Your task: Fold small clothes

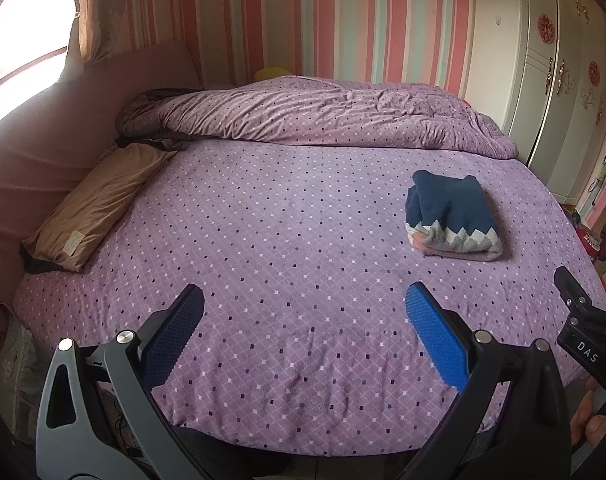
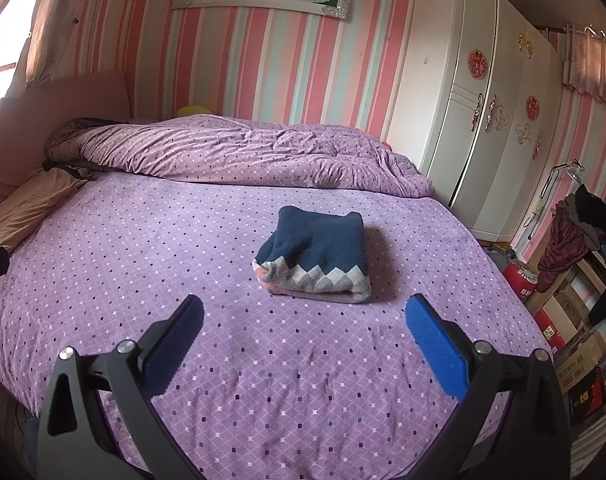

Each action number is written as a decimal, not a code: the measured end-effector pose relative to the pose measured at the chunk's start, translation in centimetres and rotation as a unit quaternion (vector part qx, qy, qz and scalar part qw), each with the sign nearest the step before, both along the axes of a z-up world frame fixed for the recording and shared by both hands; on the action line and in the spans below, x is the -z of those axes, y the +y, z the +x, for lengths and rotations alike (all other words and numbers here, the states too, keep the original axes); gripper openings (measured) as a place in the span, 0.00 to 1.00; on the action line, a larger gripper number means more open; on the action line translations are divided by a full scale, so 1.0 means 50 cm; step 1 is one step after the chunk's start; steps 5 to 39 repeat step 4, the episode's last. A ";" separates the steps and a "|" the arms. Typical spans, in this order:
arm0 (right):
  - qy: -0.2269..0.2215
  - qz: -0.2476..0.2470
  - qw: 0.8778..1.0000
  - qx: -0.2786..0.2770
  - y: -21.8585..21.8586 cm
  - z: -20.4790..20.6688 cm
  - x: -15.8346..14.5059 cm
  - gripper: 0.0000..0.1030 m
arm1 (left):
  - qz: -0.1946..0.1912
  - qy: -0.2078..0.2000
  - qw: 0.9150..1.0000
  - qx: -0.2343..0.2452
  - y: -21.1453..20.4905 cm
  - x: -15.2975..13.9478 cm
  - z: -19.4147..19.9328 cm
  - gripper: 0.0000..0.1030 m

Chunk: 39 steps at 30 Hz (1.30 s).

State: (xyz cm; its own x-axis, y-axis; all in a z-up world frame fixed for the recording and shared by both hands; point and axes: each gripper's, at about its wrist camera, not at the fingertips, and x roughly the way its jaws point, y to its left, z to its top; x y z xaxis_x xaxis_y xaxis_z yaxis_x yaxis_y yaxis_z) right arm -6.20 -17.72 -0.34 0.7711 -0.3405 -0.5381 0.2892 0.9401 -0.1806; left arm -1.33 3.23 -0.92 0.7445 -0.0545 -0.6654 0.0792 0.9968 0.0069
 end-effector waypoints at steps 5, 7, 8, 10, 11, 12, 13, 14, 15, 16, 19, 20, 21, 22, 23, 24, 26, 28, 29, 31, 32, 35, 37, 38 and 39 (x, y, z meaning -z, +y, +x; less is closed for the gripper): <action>0.000 0.001 1.000 -0.001 0.000 0.000 0.000 0.98 | 0.001 -0.006 1.000 0.001 -0.001 -0.005 -0.003 0.97; 0.000 0.001 1.000 -0.001 0.000 0.000 0.000 0.98 | 0.001 -0.006 1.000 0.001 -0.001 -0.005 -0.003 0.97; 0.000 0.001 1.000 -0.001 0.000 0.000 0.000 0.98 | 0.001 -0.006 1.000 0.001 -0.001 -0.005 -0.003 0.97; 0.000 0.001 1.000 -0.001 0.000 0.000 0.000 0.98 | 0.001 -0.006 1.000 0.001 -0.001 -0.005 -0.003 0.97; 0.000 0.001 1.000 -0.001 0.000 0.000 0.000 0.98 | 0.001 -0.006 1.000 0.001 -0.001 -0.005 -0.003 0.97; 0.000 0.001 1.000 -0.001 0.000 0.000 0.000 0.98 | 0.001 -0.006 1.000 0.001 -0.001 -0.005 -0.003 0.97; 0.000 0.001 1.000 -0.001 0.000 0.000 0.000 0.98 | 0.001 -0.006 1.000 0.001 -0.001 -0.005 -0.003 0.97; 0.000 0.001 1.000 -0.001 0.000 0.000 0.000 0.98 | 0.001 -0.006 1.000 0.001 -0.001 -0.005 -0.003 0.97; 0.000 0.001 1.000 -0.001 0.000 0.000 0.000 0.98 | 0.001 -0.006 1.000 0.001 -0.001 -0.005 -0.003 0.97; 0.000 0.001 1.000 -0.001 0.000 0.000 0.000 0.98 | 0.001 -0.006 1.000 0.001 -0.001 -0.005 -0.003 0.97; 0.000 0.001 1.000 -0.001 0.000 0.000 0.000 0.98 | 0.001 -0.006 1.000 0.001 -0.001 -0.005 -0.003 0.97; 0.000 0.001 1.000 -0.001 0.000 0.000 0.000 0.98 | 0.001 -0.006 1.000 0.001 -0.001 -0.005 -0.003 0.97; 0.000 0.001 1.000 -0.001 0.000 0.000 0.000 0.98 | 0.001 -0.006 1.000 0.001 -0.001 -0.005 -0.003 0.97; 0.000 0.001 1.000 -0.001 0.000 0.000 0.000 0.98 | 0.001 -0.006 1.000 0.001 -0.001 -0.005 -0.003 0.97; 0.000 0.001 1.000 -0.001 0.000 0.000 0.000 0.98 | 0.001 -0.006 1.000 0.001 -0.001 -0.005 -0.003 0.97; 0.000 0.001 1.000 -0.001 0.000 0.000 0.000 0.98 | 0.001 -0.006 1.000 0.001 -0.001 -0.005 -0.003 0.97; 0.000 0.001 1.000 -0.001 0.000 0.000 0.000 0.98 | 0.001 -0.006 1.000 0.001 -0.001 -0.005 -0.003 0.97; 0.000 0.001 1.000 -0.001 0.000 0.000 0.000 0.98 | 0.001 -0.006 1.000 0.001 -0.001 -0.005 -0.003 0.97; 0.000 0.001 1.000 -0.001 0.000 0.000 0.000 0.98 | 0.001 -0.006 1.000 0.001 -0.001 -0.005 -0.003 0.97; 0.000 0.001 1.000 -0.001 0.000 0.000 0.000 0.98 | 0.001 -0.006 1.000 0.001 -0.001 -0.005 -0.003 0.97; 0.000 0.001 1.000 -0.001 0.000 0.000 0.000 0.98 | 0.001 -0.006 1.000 0.001 -0.001 -0.005 -0.003 0.97; 0.000 0.001 1.000 -0.001 0.000 0.000 0.000 0.98 | 0.001 -0.006 1.000 0.001 -0.001 -0.005 -0.003 0.97; 0.000 0.001 1.000 -0.001 0.000 0.000 0.000 0.98 | 0.001 -0.006 1.000 0.001 -0.001 -0.005 -0.003 0.97; 0.000 0.001 1.000 -0.001 0.000 0.000 0.000 0.98 | 0.001 -0.006 1.000 0.001 -0.001 -0.005 -0.003 0.97; 0.000 0.001 1.000 -0.001 0.000 0.000 0.000 0.98 | 0.001 -0.006 1.000 0.001 -0.001 -0.005 -0.003 0.97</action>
